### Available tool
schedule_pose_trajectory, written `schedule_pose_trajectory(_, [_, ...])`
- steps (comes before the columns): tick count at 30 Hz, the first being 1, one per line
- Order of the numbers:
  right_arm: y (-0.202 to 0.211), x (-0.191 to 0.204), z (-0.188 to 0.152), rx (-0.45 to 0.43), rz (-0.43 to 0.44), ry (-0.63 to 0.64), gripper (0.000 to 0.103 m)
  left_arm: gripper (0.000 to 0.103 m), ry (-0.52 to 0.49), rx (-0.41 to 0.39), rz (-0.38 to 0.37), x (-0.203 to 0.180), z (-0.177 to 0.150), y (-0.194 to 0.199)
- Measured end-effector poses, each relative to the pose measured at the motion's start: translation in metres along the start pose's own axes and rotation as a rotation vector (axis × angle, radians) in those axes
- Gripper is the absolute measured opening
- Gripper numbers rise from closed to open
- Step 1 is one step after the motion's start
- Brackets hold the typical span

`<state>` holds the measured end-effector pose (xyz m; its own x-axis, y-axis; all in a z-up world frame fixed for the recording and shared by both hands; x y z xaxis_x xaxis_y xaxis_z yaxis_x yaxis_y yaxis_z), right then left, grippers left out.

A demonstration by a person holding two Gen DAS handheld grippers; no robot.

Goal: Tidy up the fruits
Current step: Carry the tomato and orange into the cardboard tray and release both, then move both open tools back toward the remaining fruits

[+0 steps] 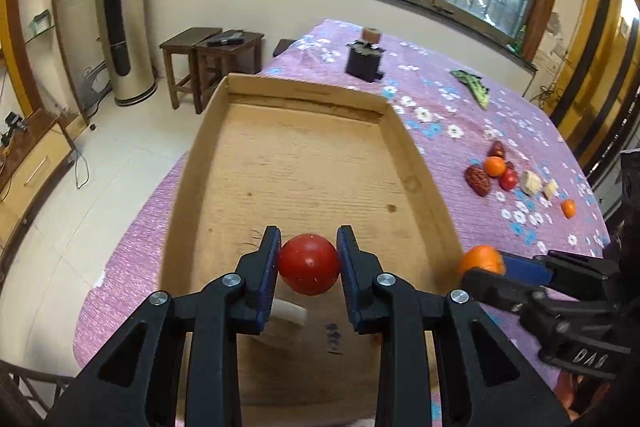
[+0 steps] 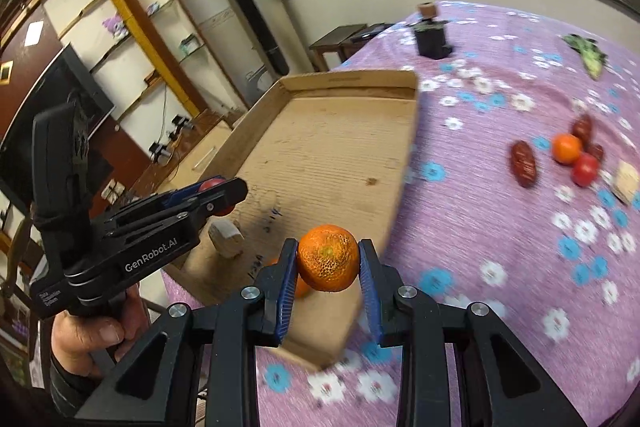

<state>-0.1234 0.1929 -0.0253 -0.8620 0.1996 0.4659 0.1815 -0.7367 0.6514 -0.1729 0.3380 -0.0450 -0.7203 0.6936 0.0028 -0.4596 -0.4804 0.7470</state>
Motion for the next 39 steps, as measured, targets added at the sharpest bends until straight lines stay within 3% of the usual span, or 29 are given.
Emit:
schedule_pose_trajectory(8, [-0.062, 0.008, 0.006, 0.108, -0.015, 0.061, 0.03, 0.026, -0.002, 0.076, 0.024, 0.007, -0.01, -0.028])
schedule_pose_trajectory(14, [-0.08, 0.002, 0.0, 0.153, -0.048, 0.079, 0.032, 0.027, -0.015, 0.112, 0.045, 0.007, -0.017, -0.04])
schedule_pose_trajectory(18, [-0.082, 0.002, -0.001, 0.163, -0.071, 0.109, 0.036, 0.037, -0.001, 0.115, 0.053, 0.007, -0.017, -0.039])
schedule_pose_trajectory(20, [-0.079, 0.003, -0.002, 0.159, -0.072, 0.114, 0.05, 0.039, 0.006, 0.11, 0.047, 0.007, -0.017, -0.036])
schedule_pose_trajectory(23, [-0.07, 0.004, 0.001, 0.14, -0.079, 0.124, 0.054, 0.046, 0.005, 0.092, 0.067, 0.009, -0.015, -0.028])
schedule_pose_trajectory(25, [-0.061, 0.006, 0.001, 0.129, -0.073, 0.126, 0.054, 0.061, 0.007, 0.071, 0.086, 0.011, -0.013, -0.022])
schedule_pose_trajectory(33, [-0.01, 0.004, 0.003, 0.038, -0.053, 0.091, 0.055, 0.061, -0.016, 0.028, 0.082, -0.001, -0.008, 0.0])
schedule_pose_trajectory(39, [0.025, -0.015, 0.001, -0.018, -0.083, 0.044, 0.059, 0.061, -0.048, 0.009, 0.052, -0.022, -0.006, 0.013])
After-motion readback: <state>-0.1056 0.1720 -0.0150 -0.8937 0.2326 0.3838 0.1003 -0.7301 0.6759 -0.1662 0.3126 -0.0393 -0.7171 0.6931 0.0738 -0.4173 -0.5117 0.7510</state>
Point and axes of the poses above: each gripper's, at about its wrist camera, not at the fingertips, and y roughly against the way its jaws point, x to its left, z to its top, the point moved 10 cm from there along -y, roughly the way its jaws point, and after that the axes turned 11 degrees about z, right-handed, at the moved point
